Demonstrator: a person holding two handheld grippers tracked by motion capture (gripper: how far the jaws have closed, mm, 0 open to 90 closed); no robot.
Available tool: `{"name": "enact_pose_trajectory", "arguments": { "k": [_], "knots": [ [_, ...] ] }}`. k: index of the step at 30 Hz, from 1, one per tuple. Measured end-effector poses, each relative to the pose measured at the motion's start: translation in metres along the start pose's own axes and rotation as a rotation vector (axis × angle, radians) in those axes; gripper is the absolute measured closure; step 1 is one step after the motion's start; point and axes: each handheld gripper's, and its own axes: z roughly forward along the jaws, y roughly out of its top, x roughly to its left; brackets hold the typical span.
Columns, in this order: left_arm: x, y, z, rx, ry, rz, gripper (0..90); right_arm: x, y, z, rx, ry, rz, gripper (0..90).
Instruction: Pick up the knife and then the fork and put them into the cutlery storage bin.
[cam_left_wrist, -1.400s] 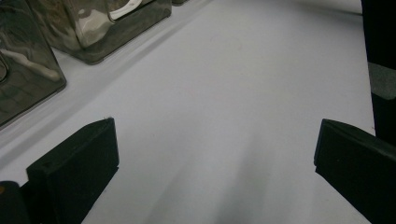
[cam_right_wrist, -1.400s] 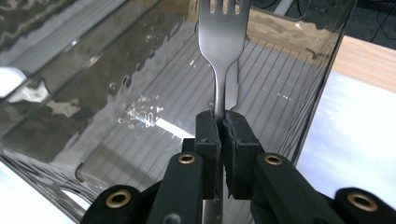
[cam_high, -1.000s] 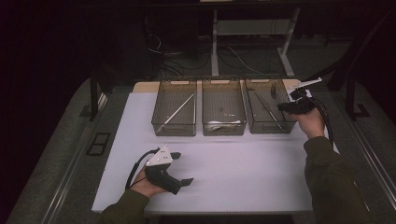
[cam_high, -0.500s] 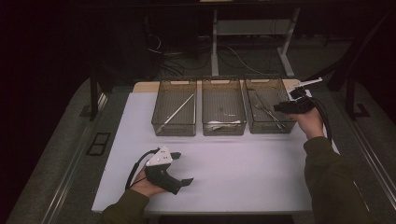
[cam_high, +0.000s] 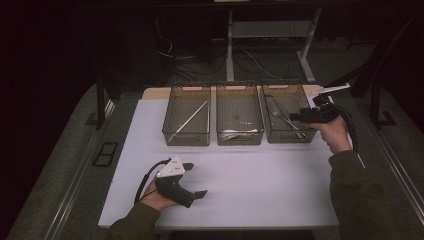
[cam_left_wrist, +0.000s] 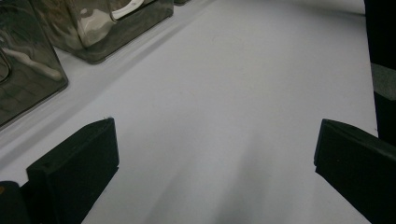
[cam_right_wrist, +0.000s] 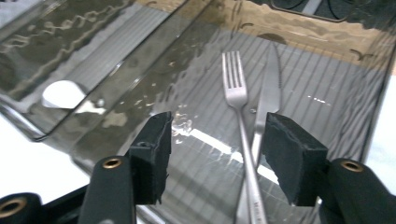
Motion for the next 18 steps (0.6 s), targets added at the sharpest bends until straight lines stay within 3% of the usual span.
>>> {"name": "enact_pose_trajectory", "arguments": {
  "k": [5,9,14,18],
  "knots": [
    [0.0,0.0,-0.001,-0.001,0.006,-0.004,0.0,0.007,-0.003,-0.004,-0.003,0.007,-0.023,35.6],
    [-0.001,-0.001,0.0,-0.008,0.006,-0.006,0.0,0.014,-0.008,-0.008,-0.028,0.041,-0.034,32.1],
    [-0.002,-0.001,0.0,-0.009,0.003,0.0,0.0,0.024,-0.017,-0.014,-0.061,0.047,-0.051,29.3],
    [-0.001,-0.001,-0.001,-0.007,0.0,0.001,0.0,0.034,-0.023,-0.016,-0.069,0.061,-0.085,26.9]
  ]
}}
